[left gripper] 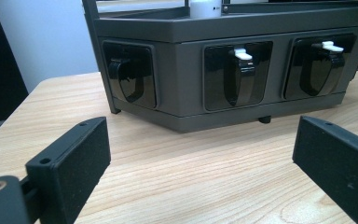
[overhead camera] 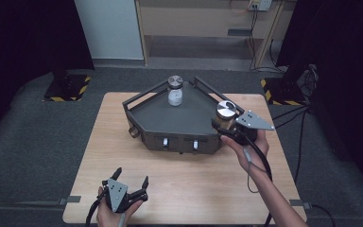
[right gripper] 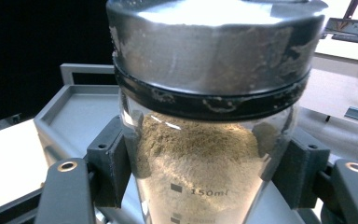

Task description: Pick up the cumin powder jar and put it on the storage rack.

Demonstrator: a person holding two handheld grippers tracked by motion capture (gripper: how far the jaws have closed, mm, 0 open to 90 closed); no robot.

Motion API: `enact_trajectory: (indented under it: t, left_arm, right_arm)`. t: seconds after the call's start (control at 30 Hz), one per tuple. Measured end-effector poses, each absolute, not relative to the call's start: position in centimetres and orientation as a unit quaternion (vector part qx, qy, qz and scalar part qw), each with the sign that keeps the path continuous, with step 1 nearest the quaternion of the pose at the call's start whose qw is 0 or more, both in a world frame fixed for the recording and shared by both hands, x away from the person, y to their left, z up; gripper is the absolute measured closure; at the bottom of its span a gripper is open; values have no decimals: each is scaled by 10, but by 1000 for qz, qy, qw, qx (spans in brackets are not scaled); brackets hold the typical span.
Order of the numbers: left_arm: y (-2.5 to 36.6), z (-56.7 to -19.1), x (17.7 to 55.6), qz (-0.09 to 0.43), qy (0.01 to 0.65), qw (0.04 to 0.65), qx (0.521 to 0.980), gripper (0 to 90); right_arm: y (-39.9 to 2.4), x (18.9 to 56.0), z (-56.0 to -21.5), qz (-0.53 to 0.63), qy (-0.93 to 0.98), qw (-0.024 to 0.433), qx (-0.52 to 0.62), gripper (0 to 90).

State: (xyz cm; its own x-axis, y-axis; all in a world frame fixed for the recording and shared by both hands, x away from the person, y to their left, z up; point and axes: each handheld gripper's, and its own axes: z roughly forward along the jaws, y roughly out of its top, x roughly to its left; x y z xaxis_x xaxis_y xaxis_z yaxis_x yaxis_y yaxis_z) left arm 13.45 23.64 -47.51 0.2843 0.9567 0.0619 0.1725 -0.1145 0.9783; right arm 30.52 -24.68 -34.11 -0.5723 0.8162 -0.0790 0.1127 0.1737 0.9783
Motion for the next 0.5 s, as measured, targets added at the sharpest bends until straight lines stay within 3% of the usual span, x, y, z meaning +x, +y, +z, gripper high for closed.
enact_trajectory:
  t: [0.5]
  left_arm:
    - [234,-477,135,400,440,497,632,34]
  right_arm:
    - [-221,357,-344,541,692,323,353,315]
